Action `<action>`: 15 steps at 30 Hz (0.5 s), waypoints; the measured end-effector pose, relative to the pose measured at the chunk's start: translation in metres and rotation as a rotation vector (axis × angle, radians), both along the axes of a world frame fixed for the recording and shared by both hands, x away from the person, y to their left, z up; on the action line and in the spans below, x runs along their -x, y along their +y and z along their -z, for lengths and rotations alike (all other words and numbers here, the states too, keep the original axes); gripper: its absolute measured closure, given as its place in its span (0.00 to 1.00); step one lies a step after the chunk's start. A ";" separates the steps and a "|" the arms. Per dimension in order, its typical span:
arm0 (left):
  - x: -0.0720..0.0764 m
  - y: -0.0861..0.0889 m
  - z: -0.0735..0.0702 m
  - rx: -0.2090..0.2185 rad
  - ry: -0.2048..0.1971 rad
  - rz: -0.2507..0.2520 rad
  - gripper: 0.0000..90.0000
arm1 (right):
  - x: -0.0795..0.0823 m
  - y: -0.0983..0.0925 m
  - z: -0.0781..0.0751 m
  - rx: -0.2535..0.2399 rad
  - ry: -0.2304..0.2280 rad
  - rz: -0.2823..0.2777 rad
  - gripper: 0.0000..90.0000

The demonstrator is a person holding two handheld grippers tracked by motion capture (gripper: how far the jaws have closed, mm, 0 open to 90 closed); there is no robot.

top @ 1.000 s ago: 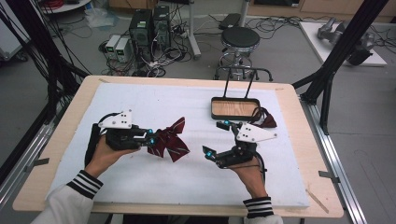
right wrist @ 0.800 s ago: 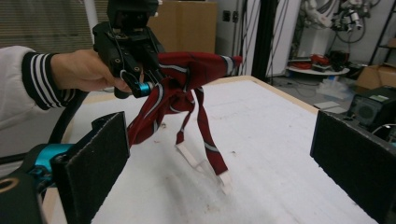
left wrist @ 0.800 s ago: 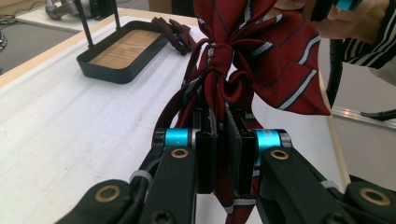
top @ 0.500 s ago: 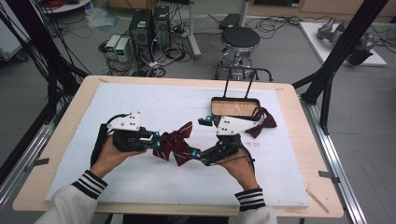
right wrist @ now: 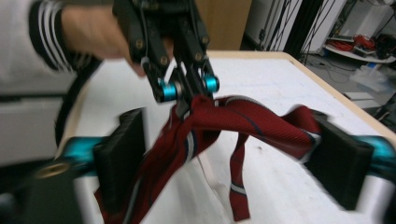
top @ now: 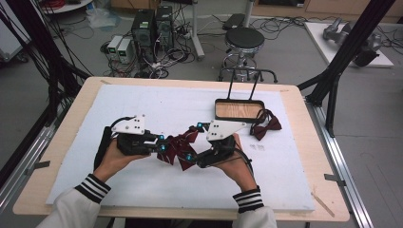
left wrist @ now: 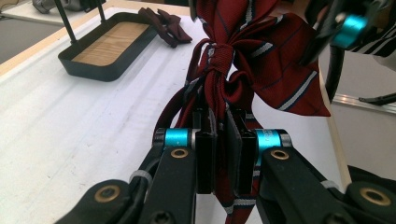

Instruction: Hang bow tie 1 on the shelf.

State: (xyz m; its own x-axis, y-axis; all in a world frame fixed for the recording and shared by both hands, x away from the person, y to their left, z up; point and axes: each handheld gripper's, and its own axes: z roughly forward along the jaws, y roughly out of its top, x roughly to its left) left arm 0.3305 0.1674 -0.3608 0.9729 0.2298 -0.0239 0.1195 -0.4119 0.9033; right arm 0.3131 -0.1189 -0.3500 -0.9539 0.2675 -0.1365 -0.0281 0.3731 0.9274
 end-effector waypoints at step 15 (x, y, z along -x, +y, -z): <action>0.000 0.001 -0.001 0.008 -0.001 -0.013 0.92 | -0.002 -0.002 0.001 0.036 0.039 -0.009 0.75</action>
